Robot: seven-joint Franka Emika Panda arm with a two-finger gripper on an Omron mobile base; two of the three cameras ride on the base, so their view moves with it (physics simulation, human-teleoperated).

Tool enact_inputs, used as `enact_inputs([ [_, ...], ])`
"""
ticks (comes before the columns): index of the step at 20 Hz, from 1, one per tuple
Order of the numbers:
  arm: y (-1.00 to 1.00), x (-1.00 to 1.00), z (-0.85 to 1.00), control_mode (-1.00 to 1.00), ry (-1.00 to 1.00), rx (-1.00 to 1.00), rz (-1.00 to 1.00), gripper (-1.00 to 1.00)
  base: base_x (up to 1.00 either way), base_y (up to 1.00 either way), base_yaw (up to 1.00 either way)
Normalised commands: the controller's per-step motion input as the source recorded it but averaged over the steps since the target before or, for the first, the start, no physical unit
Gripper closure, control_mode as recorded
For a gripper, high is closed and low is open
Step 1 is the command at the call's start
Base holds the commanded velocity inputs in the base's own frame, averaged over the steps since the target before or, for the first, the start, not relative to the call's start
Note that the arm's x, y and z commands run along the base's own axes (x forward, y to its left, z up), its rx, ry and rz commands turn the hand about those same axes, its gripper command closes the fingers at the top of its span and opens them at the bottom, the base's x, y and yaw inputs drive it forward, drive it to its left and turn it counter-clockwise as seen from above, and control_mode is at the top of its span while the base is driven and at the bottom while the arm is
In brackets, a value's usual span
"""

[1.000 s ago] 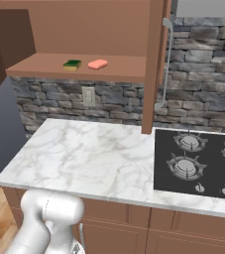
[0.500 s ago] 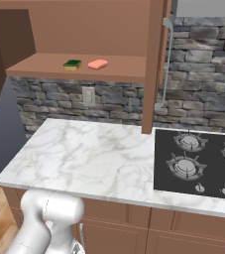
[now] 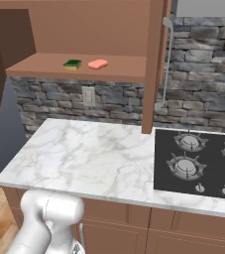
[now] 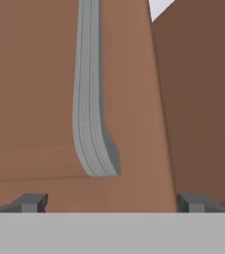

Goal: Pick up the bar soap and sponge from the sink, and place them back in the cabinet, and close the cabinet doors.

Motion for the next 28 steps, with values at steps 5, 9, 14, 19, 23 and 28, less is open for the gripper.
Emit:
enact_inputs([
  [5, -0.19, 0.57, 0.0, -1.0, 0.0, 0.0, -0.28, -1.0, 0.0, 0.0, 0.0],
  [9, -0.13, 0.61, 0.0, -1.0, 0.0, 0.0, -0.32, -1.0, 0.0, 0.0, 0.0],
  [14, -0.07, 0.63, 0.0, -1.0, 0.0, 0.0, -0.26, -1.0, 0.0, 0.0, 0.0],
  [19, -0.14, 0.6, -0.02, -1.0, 0.0, 0.02, -0.01, -1.0, 0.0, 0.0, 0.0],
  [23, -0.27, 0.49, -0.02, -1.0, 0.0, 0.05, 0.1, -1.0, 0.0, 0.0, 0.0],
  [28, -0.3, 0.47, -0.02, -1.0, 0.0, 0.07, 0.13, -1.0, 0.0, 0.0, 0.0],
])
